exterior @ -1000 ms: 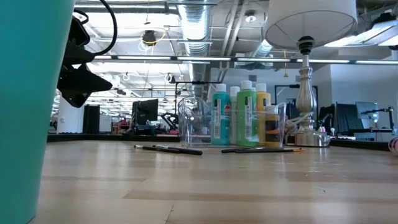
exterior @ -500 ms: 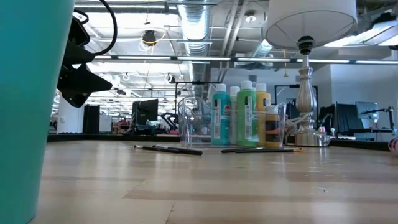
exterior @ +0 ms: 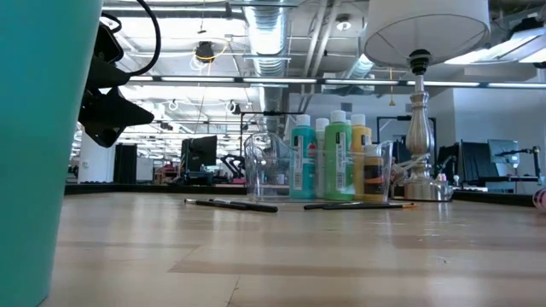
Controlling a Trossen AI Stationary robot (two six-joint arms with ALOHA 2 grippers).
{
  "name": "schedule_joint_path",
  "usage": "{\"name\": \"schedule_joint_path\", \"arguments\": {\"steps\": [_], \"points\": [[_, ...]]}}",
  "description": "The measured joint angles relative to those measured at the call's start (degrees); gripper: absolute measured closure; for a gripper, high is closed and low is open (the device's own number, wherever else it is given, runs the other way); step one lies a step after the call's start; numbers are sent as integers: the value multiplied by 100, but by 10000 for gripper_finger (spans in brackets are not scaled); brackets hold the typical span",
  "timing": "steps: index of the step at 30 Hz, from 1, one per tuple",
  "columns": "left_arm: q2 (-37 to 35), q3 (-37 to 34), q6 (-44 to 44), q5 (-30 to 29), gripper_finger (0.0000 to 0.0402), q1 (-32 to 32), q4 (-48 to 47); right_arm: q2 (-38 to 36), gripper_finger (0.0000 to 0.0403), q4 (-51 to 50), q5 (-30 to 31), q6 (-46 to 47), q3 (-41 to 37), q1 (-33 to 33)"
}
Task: Pick & Place Paint Supplies
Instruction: Put the silver paintbrush into the green cup
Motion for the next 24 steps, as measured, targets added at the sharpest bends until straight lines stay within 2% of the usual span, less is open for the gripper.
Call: {"name": "schedule_joint_path", "arguments": {"steps": [2, 8, 14, 19, 24], "points": [[0, 0, 0, 0, 238, 0, -1, 68, 403, 363, -332, -154, 3, -49], [-1, 0, -1, 1, 238, -2, -1, 802, 403, 2701, -1577, -1102, 115, -187], [0, 0, -19, 8, 238, -2, 1, 1611, 403, 3616, -1583, -2047, 788, -163], [-2, 0, -20, 13, 238, -2, 1, 1988, 403, 3643, -1500, -2508, 1288, -85], [-2, 0, -20, 11, 238, -2, 0, 1980, 403, 3452, -1217, -2540, 1291, -77]]}}
